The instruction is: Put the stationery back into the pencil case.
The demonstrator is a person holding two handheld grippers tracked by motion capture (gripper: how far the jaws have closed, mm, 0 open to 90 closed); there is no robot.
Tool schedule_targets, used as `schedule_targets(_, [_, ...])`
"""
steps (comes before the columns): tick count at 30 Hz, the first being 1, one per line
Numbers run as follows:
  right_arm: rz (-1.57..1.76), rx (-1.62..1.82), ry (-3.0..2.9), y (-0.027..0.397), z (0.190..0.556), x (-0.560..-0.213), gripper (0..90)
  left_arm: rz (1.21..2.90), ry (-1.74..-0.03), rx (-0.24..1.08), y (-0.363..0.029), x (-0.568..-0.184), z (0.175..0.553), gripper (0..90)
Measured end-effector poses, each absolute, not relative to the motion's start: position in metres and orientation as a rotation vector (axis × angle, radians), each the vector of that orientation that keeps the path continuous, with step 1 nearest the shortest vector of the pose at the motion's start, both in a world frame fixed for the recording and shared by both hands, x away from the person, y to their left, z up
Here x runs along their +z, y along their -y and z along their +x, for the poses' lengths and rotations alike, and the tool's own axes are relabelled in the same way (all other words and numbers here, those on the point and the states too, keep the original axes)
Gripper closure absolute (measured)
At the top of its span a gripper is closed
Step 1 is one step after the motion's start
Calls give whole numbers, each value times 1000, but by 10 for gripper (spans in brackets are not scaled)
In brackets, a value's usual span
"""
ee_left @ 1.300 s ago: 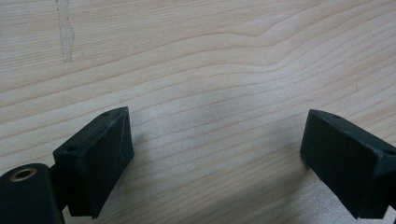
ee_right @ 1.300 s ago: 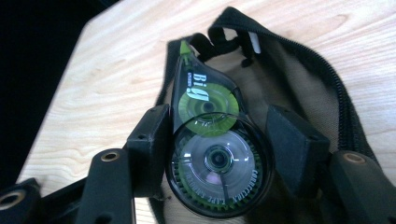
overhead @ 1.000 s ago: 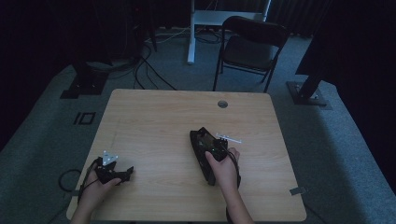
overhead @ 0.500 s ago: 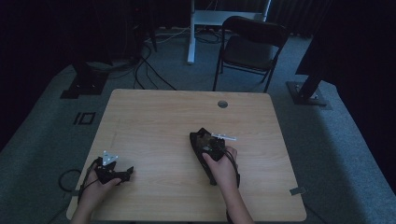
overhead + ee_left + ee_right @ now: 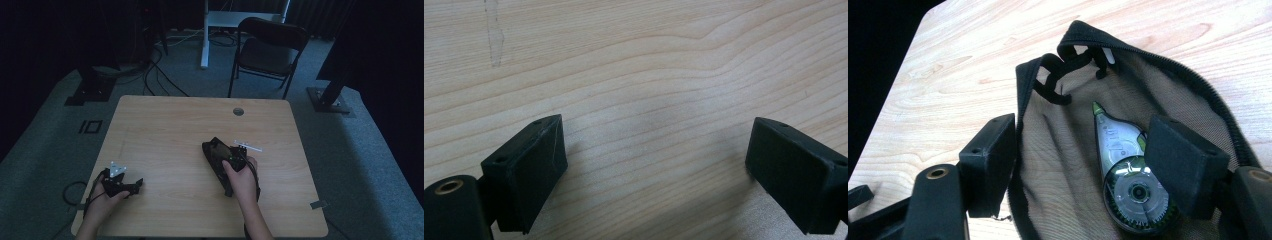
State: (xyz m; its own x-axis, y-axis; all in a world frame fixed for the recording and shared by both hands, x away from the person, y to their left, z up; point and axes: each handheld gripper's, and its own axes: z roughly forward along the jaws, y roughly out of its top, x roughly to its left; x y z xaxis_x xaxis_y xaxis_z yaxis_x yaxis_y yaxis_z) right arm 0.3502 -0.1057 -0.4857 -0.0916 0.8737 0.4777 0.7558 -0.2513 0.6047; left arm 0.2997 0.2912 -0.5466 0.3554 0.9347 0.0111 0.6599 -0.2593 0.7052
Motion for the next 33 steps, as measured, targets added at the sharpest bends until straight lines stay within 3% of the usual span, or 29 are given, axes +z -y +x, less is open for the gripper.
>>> schedule_targets(10, [1893,1331,-1863,105,341,-473,273,2012,-1382,583,-291,-547,300,97])
schedule_targets(16, [1584,1307,-1992,103,334,-468,272,2013,-1380,583,-291,-547,300,97])
schedule_targets(19, [1500,1318,-2034,102,332,-466,206,2012,-1381,583,-291,-547,300,97])
schedule_targets(33, [1256,1240,-2165,115,320,-464,160,2013,-1381,583,-291,-547,300,96])
